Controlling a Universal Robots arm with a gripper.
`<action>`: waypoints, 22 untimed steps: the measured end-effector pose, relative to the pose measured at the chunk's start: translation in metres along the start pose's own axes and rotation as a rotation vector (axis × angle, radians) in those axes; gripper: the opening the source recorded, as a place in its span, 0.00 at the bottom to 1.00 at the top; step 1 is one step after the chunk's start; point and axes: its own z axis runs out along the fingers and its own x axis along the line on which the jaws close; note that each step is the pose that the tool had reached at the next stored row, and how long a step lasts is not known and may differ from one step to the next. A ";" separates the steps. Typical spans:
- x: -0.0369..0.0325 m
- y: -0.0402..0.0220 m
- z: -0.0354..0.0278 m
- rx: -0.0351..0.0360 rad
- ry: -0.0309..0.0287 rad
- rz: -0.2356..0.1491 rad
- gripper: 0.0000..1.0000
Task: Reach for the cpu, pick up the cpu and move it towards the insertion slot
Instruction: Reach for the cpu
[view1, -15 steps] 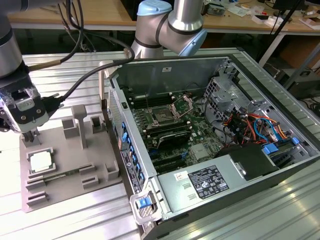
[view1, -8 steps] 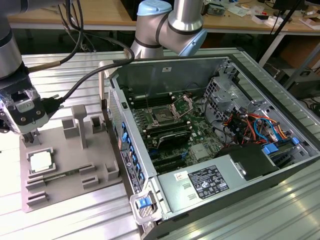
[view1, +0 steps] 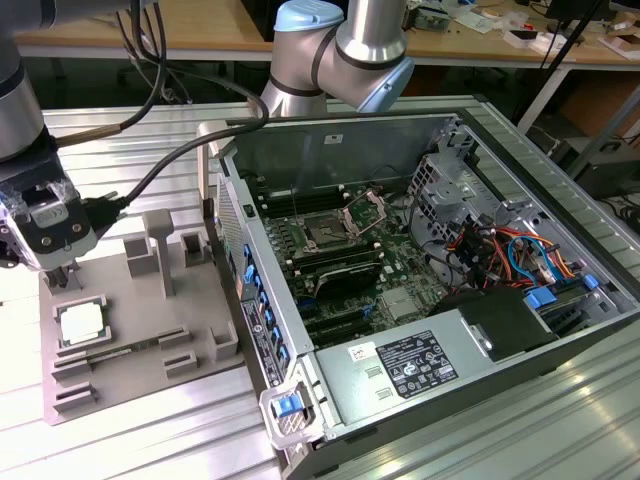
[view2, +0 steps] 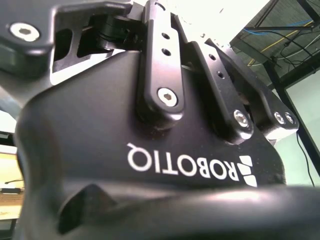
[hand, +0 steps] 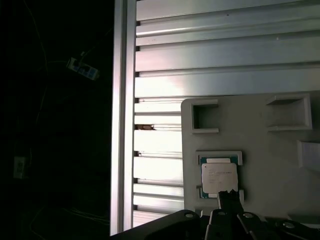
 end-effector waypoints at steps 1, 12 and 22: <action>0.0000 -0.0002 0.0001 0.0000 0.0000 0.000 0.11; 0.0008 -0.0022 0.0016 0.0000 0.0000 0.000 0.11; 0.0015 -0.0047 0.0046 0.0000 0.0001 0.000 0.11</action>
